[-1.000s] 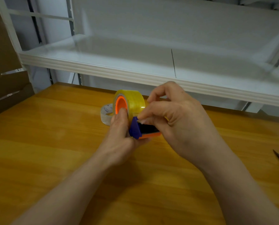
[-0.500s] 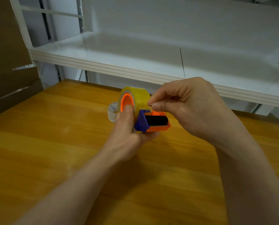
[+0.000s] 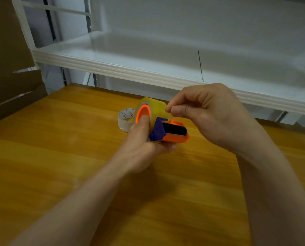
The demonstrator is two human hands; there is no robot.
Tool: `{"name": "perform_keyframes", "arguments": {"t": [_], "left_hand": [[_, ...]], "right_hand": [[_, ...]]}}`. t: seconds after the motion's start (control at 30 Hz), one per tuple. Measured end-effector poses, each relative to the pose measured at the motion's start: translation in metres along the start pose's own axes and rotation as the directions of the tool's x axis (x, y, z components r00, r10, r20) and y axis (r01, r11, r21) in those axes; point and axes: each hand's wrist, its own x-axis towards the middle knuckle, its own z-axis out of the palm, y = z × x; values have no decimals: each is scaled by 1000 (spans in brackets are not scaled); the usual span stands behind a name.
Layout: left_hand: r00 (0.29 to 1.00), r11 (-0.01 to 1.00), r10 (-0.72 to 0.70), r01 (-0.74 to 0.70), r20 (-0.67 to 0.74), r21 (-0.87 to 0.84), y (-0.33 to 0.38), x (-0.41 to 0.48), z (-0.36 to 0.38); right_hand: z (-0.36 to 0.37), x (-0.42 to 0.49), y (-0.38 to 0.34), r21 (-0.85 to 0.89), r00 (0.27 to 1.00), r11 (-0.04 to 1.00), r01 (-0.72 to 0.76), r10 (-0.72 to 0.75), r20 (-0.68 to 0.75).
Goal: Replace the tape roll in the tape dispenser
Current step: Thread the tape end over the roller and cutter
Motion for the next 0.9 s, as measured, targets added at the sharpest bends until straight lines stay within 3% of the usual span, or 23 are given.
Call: {"name": "perform_keyframes", "arguments": {"t": [0.33,0.67,0.9], "left_hand": [[999,998,-53,53,-3,24,-7,3,-1],[995,990,-94,90,30,106,-11,4,1],[993,974,-107,114,-49,195,-13,4,1]], "right_hand": [[5,-2,-3,59,999,998,-36,36,2],[13,-4,-12,-74,1000,997,-13,13,-4],[20,-5,-17,-77,996,994,-76,72,-51]]}}
